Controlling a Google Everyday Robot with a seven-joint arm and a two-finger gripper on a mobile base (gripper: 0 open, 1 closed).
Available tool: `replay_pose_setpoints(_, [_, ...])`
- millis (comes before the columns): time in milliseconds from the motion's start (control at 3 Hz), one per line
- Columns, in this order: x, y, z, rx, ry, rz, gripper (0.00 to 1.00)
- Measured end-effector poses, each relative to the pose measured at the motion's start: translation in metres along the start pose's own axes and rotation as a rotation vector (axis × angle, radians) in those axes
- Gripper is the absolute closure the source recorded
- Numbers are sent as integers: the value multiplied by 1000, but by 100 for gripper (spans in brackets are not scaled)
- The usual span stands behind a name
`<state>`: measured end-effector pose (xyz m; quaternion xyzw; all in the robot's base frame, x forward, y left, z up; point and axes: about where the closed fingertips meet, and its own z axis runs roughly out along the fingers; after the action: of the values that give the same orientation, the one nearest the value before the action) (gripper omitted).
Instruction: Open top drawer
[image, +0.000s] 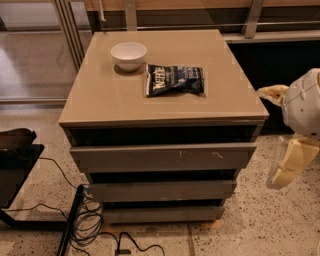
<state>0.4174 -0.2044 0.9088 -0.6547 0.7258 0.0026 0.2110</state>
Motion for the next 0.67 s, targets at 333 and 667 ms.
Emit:
replay_pose_setpoints(333, [9,18,39,-7,-55,-21,0])
replay_pose_setpoints(667, [21,20,81,-23,-88,14,0])
